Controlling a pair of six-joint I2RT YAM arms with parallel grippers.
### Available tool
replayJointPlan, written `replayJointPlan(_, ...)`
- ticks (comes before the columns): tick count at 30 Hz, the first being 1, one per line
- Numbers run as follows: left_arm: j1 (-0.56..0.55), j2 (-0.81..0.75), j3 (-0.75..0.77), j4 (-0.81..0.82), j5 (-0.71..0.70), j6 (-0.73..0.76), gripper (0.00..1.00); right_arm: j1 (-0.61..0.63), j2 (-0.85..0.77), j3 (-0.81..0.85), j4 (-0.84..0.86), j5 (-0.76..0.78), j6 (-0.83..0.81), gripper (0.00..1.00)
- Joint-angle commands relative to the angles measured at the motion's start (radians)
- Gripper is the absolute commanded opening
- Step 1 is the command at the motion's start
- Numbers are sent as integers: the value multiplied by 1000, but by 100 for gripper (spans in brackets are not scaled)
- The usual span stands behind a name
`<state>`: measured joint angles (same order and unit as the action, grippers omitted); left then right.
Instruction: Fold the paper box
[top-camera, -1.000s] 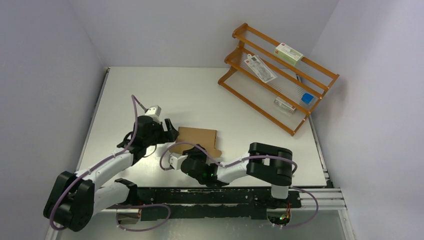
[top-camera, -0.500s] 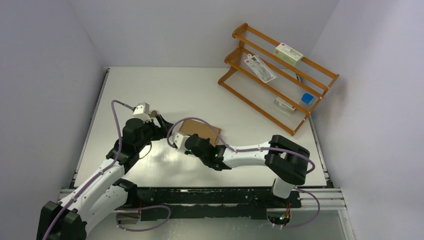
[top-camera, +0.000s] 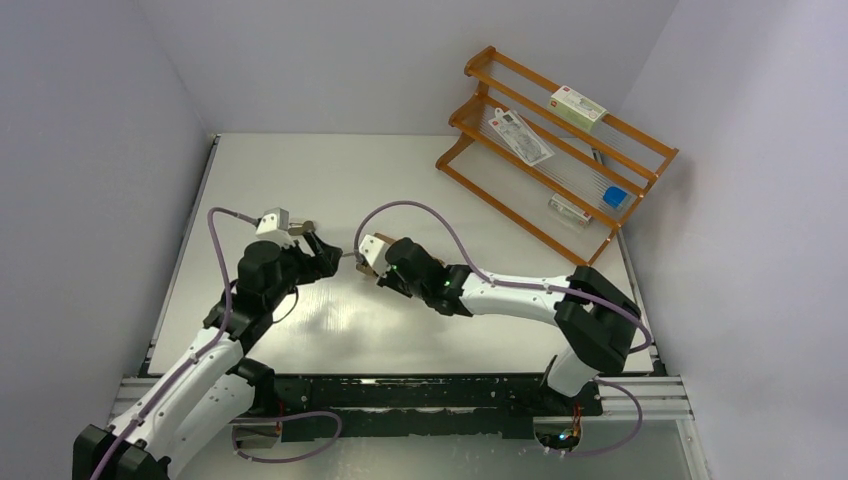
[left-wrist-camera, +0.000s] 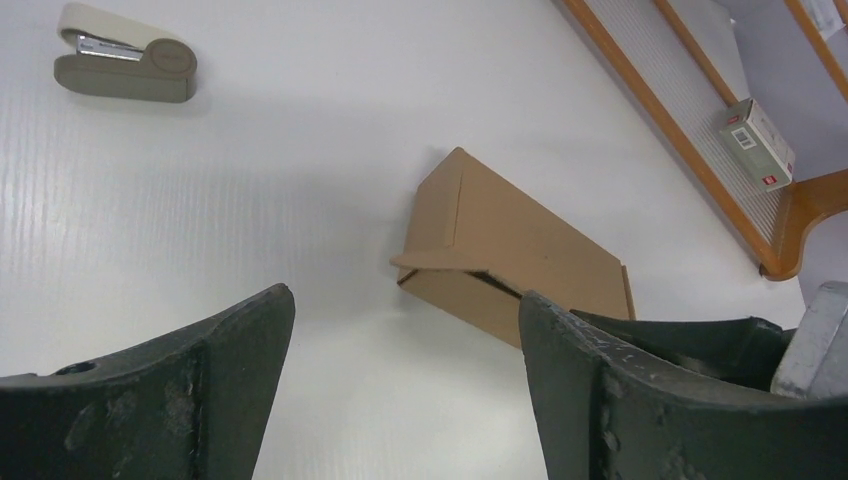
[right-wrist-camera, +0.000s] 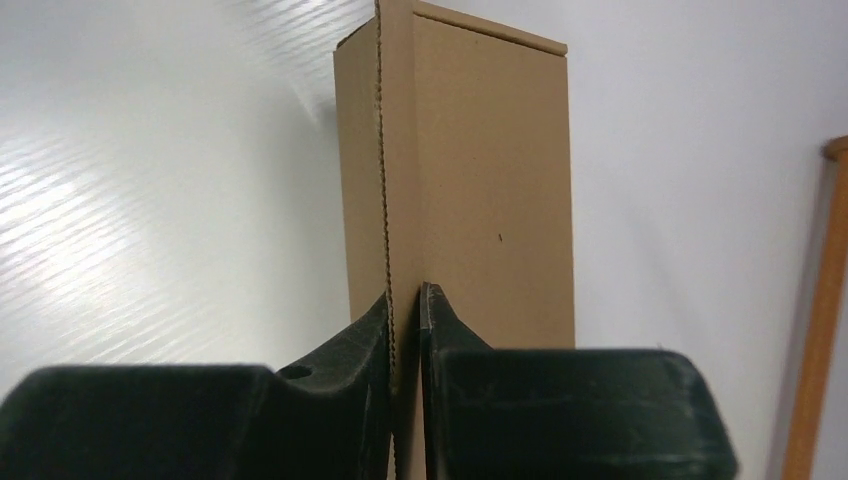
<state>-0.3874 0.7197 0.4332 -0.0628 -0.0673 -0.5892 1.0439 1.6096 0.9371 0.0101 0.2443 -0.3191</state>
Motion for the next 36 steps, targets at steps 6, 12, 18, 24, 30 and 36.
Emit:
replayJointPlan(6,8,-45,49,-80,-3,-5,87,-91,-49,59,-95,-236,166,9)
replayJointPlan(12,8,-65,90,-116,53,0,88,-162,-51,103,-142,-367,227,9)
replayJointPlan(18,8,-80,2,-59,102,-70,86,-156,-18,73,-132,-385,218,16)
replayJointPlan(24,8,-78,-29,-48,94,-102,86,-113,15,35,-103,-352,219,27)
replayJointPlan(30,8,-64,-88,15,119,-157,86,-60,40,49,-130,-304,217,44)
replayJointPlan(36,8,-26,-140,103,169,-214,86,-53,-38,83,-198,-314,238,70)
